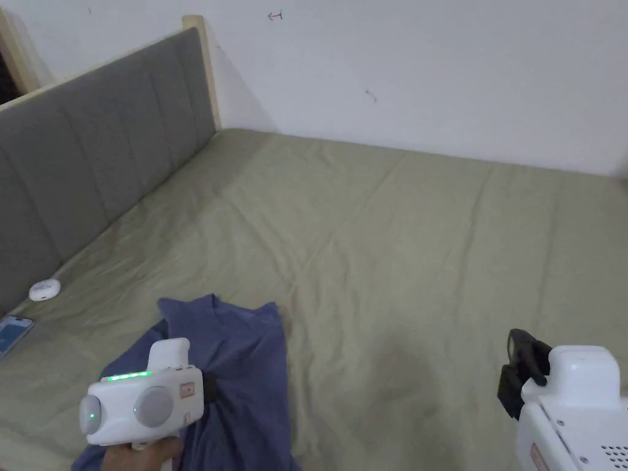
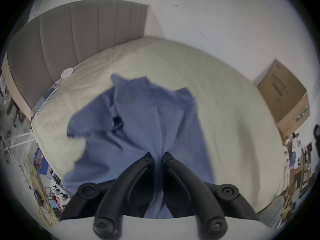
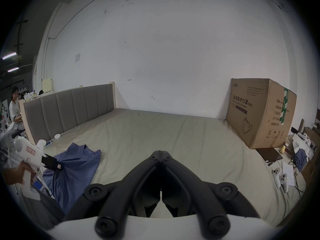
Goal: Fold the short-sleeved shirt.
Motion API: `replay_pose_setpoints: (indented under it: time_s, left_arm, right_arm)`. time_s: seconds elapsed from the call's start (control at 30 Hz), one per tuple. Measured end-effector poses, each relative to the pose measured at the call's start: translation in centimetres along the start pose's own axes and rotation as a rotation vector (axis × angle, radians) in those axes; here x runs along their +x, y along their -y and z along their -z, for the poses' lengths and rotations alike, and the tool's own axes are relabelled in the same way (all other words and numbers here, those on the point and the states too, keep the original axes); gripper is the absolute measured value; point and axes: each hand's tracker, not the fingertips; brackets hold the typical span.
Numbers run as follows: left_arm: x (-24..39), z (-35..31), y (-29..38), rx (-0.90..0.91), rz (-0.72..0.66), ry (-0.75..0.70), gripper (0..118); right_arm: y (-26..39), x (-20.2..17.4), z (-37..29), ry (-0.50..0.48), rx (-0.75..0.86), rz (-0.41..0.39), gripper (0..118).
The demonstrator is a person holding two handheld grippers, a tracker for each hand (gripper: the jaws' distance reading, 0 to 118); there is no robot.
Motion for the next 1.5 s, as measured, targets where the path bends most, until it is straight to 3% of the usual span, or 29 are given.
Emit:
replay_pose_setpoints:
  time_s: [0.33,0.57,0.8,1.0,1.23,1.5]
  left_arm:
    - [12.9,-8.3,-7.7,0.19,0.231,0.28,9]
    - [23.1,-10.6,-10.8,0.249,0.356,0.467,9]
    - [32.0,-10.4,-10.4,0.252,0.46,0.584,9]
    - [35.7,-7.8,-6.2,0.142,0.526,0.684,9]
    - [35.2,-0.7,0.7,-0.068,0.589,0.643,9]
    - [33.2,7.5,7.0,-0.29,0.664,0.463,9]
  right_arm:
    - [-0.9,3.7,-3.3,0.051,0.057,0.034,0]
    - [-2.0,6.9,-6.0,0.118,0.11,0.038,0]
    - [-2.1,10.1,-8.4,0.206,0.125,0.025,0]
    - [-1.4,12.6,-9.6,0.275,0.11,0.043,0]
    - [-0.1,13.6,-9.4,0.298,0.073,0.064,0]
    - [1.1,12.9,-8.2,0.273,0.031,0.07,0]
